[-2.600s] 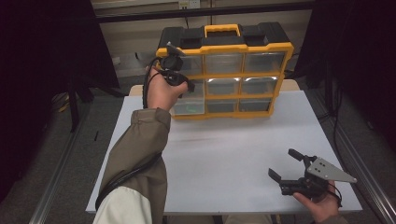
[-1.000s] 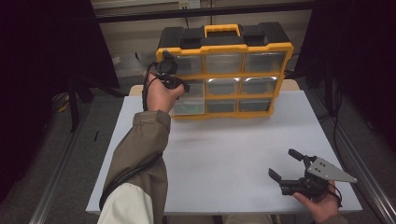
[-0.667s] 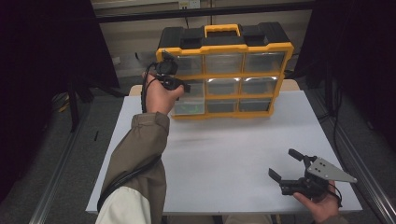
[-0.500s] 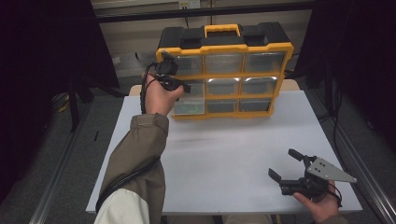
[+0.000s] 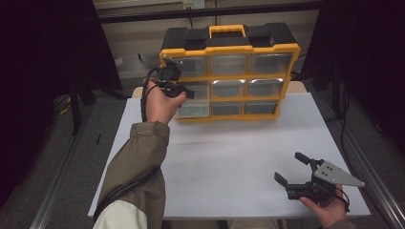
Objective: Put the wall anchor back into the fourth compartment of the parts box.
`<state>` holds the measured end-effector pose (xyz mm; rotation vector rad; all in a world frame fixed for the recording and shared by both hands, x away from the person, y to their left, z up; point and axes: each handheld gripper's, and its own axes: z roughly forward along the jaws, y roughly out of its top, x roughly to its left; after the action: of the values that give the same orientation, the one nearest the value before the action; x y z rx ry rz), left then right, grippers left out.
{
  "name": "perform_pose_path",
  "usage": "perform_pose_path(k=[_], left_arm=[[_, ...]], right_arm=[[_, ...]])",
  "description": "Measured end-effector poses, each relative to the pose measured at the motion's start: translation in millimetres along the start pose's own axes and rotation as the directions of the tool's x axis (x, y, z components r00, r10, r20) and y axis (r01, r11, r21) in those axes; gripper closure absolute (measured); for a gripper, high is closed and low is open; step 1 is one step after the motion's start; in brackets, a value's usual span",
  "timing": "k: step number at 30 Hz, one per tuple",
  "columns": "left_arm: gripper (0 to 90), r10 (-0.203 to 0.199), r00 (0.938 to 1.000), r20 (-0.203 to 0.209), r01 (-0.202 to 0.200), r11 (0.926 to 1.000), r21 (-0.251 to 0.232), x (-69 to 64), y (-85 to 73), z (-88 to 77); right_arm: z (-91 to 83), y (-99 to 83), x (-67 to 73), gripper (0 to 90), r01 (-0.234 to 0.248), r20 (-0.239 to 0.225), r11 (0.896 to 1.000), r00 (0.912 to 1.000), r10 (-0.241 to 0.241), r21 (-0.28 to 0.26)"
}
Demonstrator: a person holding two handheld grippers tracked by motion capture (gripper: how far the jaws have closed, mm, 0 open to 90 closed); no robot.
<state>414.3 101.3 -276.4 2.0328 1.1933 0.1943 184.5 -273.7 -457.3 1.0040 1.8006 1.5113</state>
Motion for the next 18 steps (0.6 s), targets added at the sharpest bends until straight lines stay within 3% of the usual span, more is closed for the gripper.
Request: perform_pose_path(k=[15,18], left_arm=[[90.0,0.025,0.9995,0.017,-0.024,0.9994,-0.026,-1.6,-11.4,-0.5],[90.0,0.01,0.9998,0.017,-0.009,0.9991,-0.041,-0.9,-14.1,0.3]], right_arm=[[0.0,0.0,0.2,1.5,0.0,0.001,1.0,1.0,0.0,0.002],[0.2,0.2,1.0,1.5,-0.006,0.0,1.0,1.0,0.006,-0.002]])
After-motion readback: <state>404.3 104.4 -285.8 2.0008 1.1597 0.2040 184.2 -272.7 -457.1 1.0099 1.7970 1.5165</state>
